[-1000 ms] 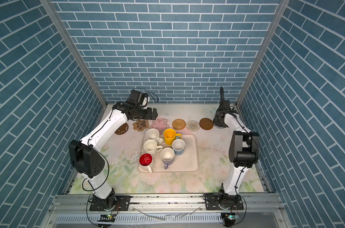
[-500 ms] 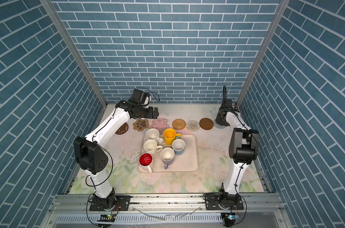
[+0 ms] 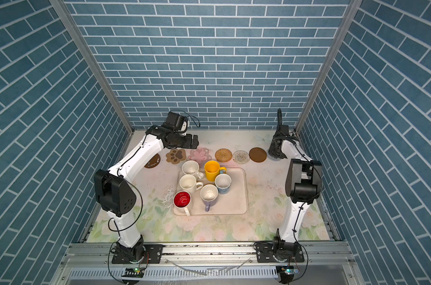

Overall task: Place cups on coasters
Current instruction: Place the cup on the coaster.

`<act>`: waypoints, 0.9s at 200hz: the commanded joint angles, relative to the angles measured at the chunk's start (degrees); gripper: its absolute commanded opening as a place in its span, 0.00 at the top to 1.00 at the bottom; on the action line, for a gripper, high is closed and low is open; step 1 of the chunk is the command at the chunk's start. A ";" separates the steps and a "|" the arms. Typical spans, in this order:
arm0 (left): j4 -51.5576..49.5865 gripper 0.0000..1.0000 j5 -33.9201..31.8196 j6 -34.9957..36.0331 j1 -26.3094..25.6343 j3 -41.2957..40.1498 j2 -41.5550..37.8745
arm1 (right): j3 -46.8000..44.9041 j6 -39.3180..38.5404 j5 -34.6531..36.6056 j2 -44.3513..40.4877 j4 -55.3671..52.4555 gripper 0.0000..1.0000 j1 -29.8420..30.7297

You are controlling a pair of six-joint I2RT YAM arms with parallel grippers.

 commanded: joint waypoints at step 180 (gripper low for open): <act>3.74 0.01 -1.45 -0.61 -0.36 -14.59 -10.73 | -6.65 0.30 -0.71 -4.58 5.13 0.51 0.16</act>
